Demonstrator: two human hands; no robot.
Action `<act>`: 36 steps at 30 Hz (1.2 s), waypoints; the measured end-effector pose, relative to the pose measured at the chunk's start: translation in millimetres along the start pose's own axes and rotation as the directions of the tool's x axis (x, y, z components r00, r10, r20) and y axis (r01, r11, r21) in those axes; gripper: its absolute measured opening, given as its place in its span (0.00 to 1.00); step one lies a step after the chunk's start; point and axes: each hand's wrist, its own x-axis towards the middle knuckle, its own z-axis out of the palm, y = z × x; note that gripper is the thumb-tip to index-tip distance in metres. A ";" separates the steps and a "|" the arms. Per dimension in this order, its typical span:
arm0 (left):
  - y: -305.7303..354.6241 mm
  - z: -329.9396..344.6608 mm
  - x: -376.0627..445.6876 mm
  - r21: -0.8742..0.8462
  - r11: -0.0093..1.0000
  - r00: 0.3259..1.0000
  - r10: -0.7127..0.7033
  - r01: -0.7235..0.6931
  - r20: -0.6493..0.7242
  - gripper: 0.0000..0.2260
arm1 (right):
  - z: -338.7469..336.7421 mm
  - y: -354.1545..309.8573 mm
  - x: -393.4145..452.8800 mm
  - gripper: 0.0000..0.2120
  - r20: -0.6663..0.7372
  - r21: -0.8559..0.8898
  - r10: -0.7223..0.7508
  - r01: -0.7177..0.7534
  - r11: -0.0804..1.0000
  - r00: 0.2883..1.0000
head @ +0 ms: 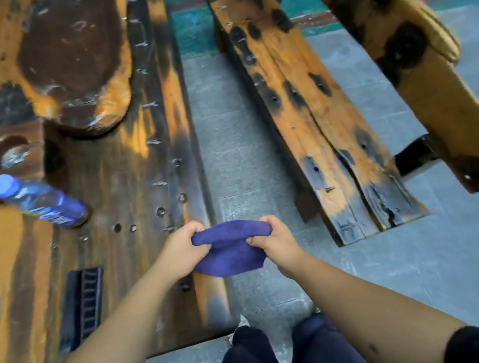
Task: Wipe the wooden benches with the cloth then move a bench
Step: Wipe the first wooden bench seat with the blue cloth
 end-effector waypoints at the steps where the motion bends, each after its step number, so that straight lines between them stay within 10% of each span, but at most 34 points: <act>1: 16.7 12.1 7.3 0.005 0.999 0.999 0.032 -0.032 0.039 0.07 | -20.3 3.4 -3.6 0.13 -0.050 0.039 0.000 0.002 0.999 0.999; 16: 157.7 276.6 67.2 -0.288 0.954 0.916 0.040 0.084 0.400 0.17 | -302.7 88.7 -24.8 0.19 -0.446 -0.062 0.075 -0.114 0.992 0.892; 29: 60.2 478.7 207.8 -0.409 0.874 0.963 -0.216 0.263 0.159 0.27 | -403.7 230.3 190.4 0.22 -0.251 -0.524 -0.032 -0.108 0.845 0.967; 36: 45.8 504.8 276.6 0.048 0.950 0.944 -0.300 0.309 -0.137 0.28 | -389.7 250.8 267.1 0.30 -0.233 -0.728 -0.135 -0.081 0.681 0.963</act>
